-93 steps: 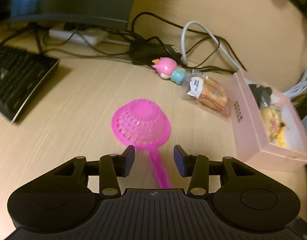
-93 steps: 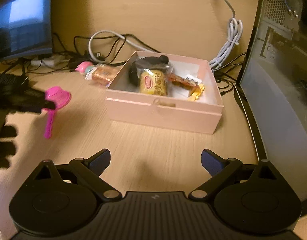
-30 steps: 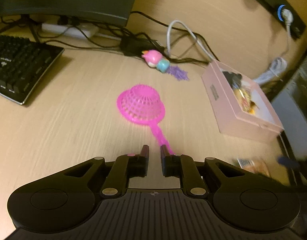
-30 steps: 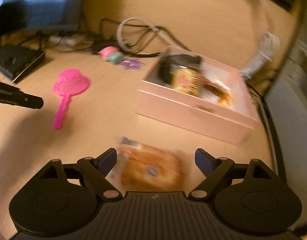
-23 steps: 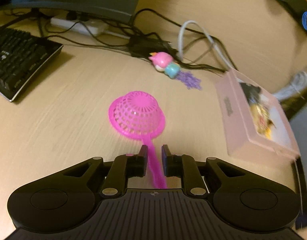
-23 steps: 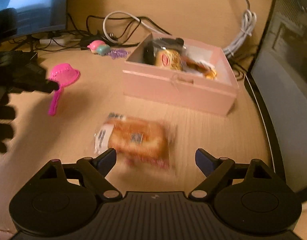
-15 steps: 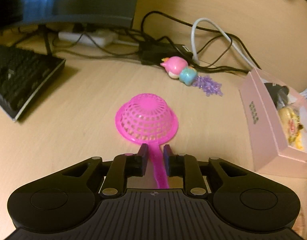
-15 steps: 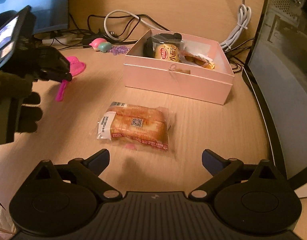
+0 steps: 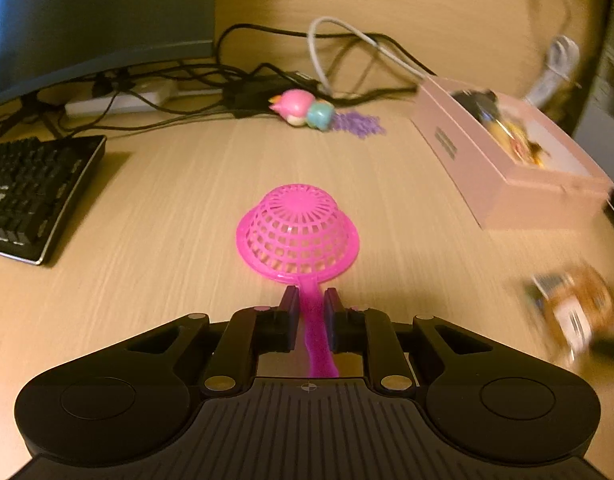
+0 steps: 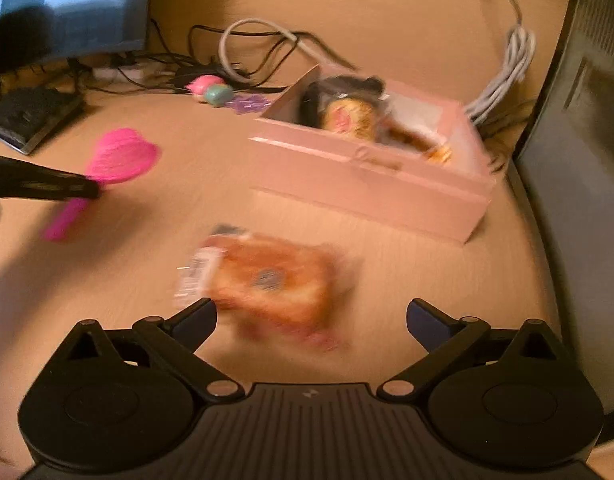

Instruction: Organize objects

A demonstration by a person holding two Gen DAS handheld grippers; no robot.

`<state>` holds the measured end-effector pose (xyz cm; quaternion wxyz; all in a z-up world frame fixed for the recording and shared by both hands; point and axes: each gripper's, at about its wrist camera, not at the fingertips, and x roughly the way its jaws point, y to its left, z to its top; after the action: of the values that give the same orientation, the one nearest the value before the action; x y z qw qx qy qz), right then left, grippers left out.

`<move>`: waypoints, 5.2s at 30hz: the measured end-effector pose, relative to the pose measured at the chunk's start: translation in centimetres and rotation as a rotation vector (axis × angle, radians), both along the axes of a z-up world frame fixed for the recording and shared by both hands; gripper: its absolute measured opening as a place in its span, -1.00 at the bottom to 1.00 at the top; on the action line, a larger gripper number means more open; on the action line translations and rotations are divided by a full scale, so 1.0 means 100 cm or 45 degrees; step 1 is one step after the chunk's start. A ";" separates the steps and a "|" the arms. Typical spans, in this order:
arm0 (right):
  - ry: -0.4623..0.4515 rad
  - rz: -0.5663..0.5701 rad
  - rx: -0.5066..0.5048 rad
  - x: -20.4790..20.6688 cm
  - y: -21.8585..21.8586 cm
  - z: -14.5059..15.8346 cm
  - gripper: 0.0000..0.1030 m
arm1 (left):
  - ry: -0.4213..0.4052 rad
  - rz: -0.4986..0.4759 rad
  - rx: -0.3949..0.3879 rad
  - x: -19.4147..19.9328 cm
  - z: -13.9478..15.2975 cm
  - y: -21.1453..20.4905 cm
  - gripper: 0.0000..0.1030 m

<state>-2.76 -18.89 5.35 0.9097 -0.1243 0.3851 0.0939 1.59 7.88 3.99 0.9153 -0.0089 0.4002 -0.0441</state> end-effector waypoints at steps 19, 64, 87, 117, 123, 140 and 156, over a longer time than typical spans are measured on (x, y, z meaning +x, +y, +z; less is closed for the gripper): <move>-0.074 -0.037 -0.199 0.028 0.031 0.002 0.98 | 0.031 0.002 -0.084 -0.003 0.001 0.011 -0.66; 0.007 -0.169 0.152 0.000 -0.030 0.024 1.00 | 0.029 -0.019 -0.056 -0.005 0.003 0.007 -0.66; 0.188 -0.314 0.295 0.011 -0.029 -0.008 0.98 | 0.035 -0.040 -0.010 -0.023 0.003 -0.004 -0.66; 0.059 -0.151 0.235 -0.050 -0.059 0.033 0.06 | -0.104 -0.290 -0.230 -0.032 0.089 -0.077 -0.71; 0.050 -0.150 0.276 -0.054 -0.076 0.036 0.06 | -0.287 -0.322 -0.319 0.036 0.124 -0.144 -0.70; -0.242 -0.172 0.359 0.014 -0.087 0.083 0.05 | -0.207 -0.085 -0.366 0.068 0.076 -0.110 -0.64; -0.108 -0.269 0.259 0.110 -0.030 0.049 0.61 | 0.131 0.106 -0.275 0.010 0.028 0.034 -0.64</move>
<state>8.22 -21.94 10.21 0.9379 0.0059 0.3456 0.0308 2.64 11.25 6.79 0.8883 -0.1264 0.4388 -0.0485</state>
